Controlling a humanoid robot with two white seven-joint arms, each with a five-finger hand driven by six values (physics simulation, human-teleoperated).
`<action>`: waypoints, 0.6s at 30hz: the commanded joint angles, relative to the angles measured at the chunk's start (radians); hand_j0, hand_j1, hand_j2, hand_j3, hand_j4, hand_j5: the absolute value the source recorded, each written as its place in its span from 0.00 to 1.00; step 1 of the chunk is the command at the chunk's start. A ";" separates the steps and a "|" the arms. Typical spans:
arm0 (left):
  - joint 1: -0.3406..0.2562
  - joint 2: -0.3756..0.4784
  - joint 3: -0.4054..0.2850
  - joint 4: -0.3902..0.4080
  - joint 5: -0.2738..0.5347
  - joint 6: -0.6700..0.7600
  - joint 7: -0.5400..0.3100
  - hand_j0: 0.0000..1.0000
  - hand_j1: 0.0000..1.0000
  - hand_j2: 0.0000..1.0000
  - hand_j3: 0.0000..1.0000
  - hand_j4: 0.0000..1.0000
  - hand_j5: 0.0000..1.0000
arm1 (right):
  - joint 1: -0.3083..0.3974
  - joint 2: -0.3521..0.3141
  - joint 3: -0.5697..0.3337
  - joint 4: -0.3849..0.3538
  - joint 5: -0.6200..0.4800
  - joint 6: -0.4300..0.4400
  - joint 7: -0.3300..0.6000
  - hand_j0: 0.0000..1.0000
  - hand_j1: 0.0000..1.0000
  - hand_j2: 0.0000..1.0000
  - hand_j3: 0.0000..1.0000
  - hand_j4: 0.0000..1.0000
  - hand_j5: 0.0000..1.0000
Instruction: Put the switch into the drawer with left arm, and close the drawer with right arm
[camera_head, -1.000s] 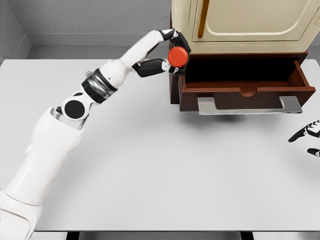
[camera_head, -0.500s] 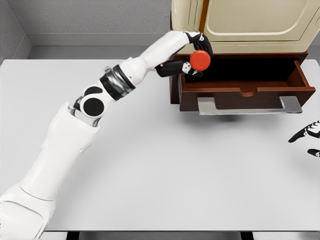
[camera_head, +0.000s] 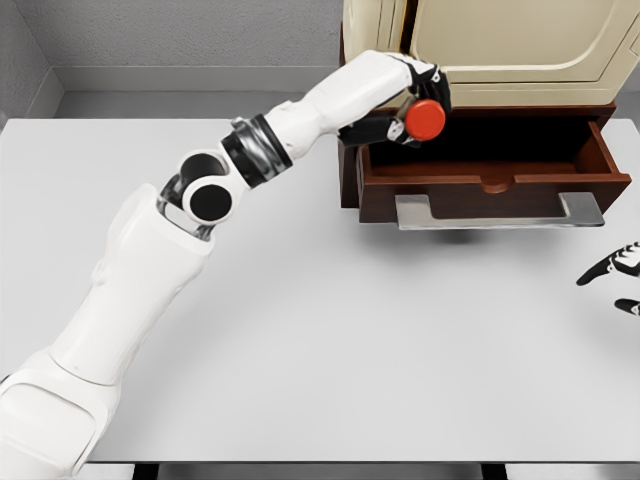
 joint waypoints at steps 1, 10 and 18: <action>-0.002 -0.001 -0.007 0.000 -0.039 0.000 0.003 0.32 0.32 0.32 0.32 0.32 0.32 | 0.000 -0.001 0.000 0.000 -0.007 0.003 0.000 0.64 0.64 0.64 0.64 0.64 0.64; -0.049 -0.001 -0.034 0.039 -0.099 0.002 0.007 0.32 0.32 0.32 0.32 0.32 0.32 | 0.000 -0.001 0.005 0.000 -0.007 0.003 0.000 0.65 0.65 0.65 0.65 0.65 0.65; -0.060 -0.010 -0.047 0.045 -0.127 0.003 0.009 0.32 0.32 0.32 0.32 0.32 0.32 | 0.000 -0.001 0.006 0.000 -0.007 0.003 0.000 0.65 0.65 0.65 0.65 0.65 0.65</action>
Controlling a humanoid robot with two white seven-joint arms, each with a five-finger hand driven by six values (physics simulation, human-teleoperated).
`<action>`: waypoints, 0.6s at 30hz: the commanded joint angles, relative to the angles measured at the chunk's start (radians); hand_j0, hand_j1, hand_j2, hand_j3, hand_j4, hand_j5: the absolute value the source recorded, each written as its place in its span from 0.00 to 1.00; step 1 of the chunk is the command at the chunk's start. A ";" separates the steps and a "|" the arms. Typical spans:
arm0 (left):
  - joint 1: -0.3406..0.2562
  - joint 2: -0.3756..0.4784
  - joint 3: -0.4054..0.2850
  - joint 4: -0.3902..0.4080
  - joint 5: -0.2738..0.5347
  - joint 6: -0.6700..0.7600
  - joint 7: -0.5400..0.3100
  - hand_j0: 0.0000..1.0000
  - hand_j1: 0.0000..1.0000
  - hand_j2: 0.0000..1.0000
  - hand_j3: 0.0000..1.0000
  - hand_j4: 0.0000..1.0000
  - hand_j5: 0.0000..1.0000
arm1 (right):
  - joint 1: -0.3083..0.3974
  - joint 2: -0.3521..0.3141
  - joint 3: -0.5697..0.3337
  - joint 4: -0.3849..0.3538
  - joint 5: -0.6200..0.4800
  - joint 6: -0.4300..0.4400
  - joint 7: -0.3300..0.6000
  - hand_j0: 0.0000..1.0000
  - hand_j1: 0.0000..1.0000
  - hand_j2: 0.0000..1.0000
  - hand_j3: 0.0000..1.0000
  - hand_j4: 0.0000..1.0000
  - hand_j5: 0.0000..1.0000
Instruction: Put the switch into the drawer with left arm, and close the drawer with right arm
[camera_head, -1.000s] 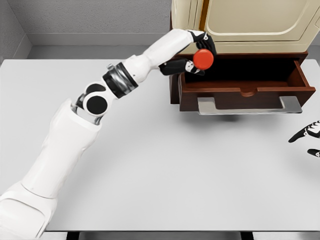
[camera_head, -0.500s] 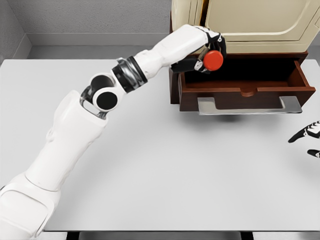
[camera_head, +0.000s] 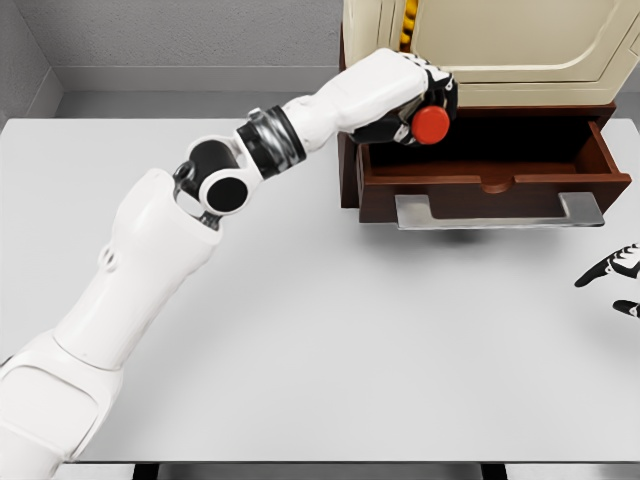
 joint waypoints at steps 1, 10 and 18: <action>0.000 -0.004 0.000 0.001 -0.005 0.001 0.001 0.32 0.32 0.32 0.32 0.32 0.32 | 0.000 -0.001 0.000 0.000 -0.007 0.003 0.000 0.65 0.65 0.65 0.65 0.65 0.65; 0.000 -0.009 0.000 0.001 -0.040 0.001 -0.002 0.68 0.68 0.68 0.68 0.68 0.68 | 0.000 -0.001 0.002 0.000 -0.007 0.003 0.000 0.65 0.65 0.65 0.65 0.65 0.65; 0.002 -0.022 0.000 0.001 -0.061 -0.001 -0.002 0.72 0.72 0.72 0.72 0.72 0.72 | 0.000 -0.001 0.005 0.000 -0.007 0.003 0.000 0.65 0.65 0.65 0.65 0.65 0.65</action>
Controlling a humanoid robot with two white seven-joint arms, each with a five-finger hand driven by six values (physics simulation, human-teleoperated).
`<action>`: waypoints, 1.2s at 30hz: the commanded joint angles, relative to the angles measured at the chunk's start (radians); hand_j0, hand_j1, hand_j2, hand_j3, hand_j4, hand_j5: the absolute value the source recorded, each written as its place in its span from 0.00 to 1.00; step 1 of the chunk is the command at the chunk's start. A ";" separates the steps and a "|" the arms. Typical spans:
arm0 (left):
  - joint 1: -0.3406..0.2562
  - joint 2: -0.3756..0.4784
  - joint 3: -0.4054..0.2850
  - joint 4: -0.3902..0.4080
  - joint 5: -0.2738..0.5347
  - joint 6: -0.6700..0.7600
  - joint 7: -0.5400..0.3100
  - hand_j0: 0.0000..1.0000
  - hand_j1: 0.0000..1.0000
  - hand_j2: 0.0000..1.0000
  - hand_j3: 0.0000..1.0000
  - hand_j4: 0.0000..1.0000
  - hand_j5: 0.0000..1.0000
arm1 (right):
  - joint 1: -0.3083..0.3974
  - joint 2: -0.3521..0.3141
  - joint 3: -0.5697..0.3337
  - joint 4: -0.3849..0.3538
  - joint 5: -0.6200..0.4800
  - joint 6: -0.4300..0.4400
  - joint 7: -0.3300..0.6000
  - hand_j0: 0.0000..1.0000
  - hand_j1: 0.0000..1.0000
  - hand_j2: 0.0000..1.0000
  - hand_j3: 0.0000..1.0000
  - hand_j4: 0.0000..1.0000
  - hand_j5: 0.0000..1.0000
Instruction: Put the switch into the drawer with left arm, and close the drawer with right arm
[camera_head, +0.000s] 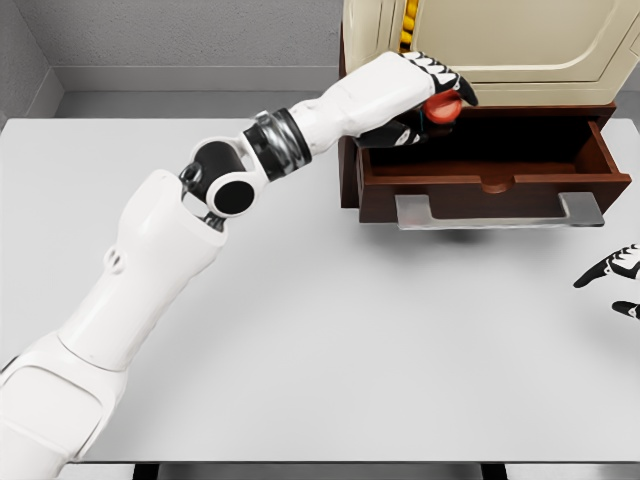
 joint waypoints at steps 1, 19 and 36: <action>0.000 -0.008 0.002 0.000 -0.006 0.002 0.001 0.72 0.72 0.72 0.72 0.72 0.72 | 0.000 -0.001 0.001 0.000 -0.007 0.003 0.000 0.65 0.65 0.65 0.65 0.65 0.65; 0.002 -0.017 -0.018 -0.004 -0.006 0.000 0.001 0.74 0.74 0.74 0.74 0.74 0.74 | 0.006 -0.001 0.001 0.000 -0.007 0.003 0.000 0.65 0.65 0.65 0.65 0.65 0.65; 0.083 0.245 -0.001 -0.358 0.162 -0.252 0.004 0.75 0.75 0.75 0.75 0.75 0.75 | -0.014 -0.001 0.035 0.000 -0.007 0.003 0.000 0.63 0.63 0.63 0.63 0.63 0.63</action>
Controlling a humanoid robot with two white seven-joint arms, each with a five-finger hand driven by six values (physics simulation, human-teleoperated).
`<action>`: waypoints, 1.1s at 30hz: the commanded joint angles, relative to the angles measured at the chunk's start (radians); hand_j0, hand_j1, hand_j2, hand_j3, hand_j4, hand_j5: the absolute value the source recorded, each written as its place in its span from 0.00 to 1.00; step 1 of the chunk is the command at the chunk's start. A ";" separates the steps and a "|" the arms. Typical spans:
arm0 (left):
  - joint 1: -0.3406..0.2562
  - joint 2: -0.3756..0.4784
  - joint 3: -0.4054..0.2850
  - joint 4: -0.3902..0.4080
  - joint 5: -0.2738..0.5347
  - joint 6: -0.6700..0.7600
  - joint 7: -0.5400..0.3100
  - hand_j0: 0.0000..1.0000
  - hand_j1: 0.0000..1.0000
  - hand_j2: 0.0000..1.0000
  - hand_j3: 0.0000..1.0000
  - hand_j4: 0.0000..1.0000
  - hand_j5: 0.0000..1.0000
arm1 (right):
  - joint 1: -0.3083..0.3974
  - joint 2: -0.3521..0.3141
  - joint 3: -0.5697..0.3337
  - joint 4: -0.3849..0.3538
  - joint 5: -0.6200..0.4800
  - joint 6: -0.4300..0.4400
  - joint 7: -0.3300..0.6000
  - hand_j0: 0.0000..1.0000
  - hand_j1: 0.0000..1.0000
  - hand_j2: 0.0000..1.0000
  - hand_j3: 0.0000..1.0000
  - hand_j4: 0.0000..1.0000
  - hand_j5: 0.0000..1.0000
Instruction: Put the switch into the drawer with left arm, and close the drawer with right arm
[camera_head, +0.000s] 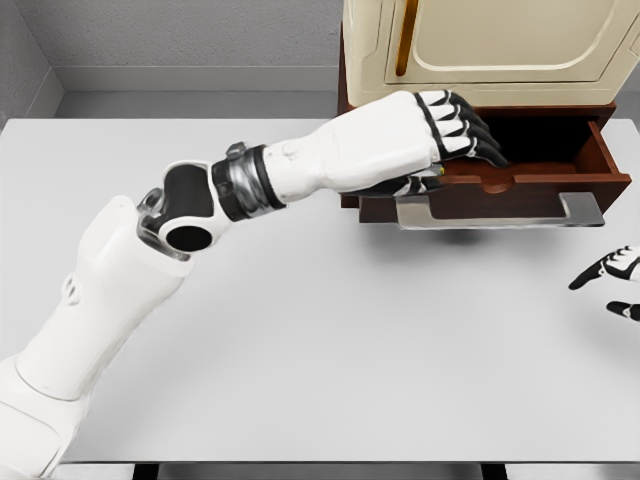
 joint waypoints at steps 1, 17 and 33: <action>0.000 0.136 0.025 -0.095 0.113 -0.024 0.003 0.75 0.75 0.75 0.75 0.75 0.75 | -0.002 -0.001 0.010 0.000 -0.007 0.003 0.000 0.63 0.63 0.63 0.63 0.63 0.63; 0.463 0.530 0.419 0.209 0.235 -0.024 0.002 1.00 1.00 1.00 1.00 1.00 1.00 | -0.081 -0.007 0.044 0.000 -0.008 0.003 0.000 0.62 0.62 0.62 0.62 0.62 0.62; 0.465 0.510 0.425 0.273 0.238 -0.024 0.002 1.00 1.00 1.00 1.00 1.00 1.00 | -0.140 -0.018 0.084 0.007 -0.030 0.003 0.000 0.63 0.63 0.63 0.63 0.63 0.63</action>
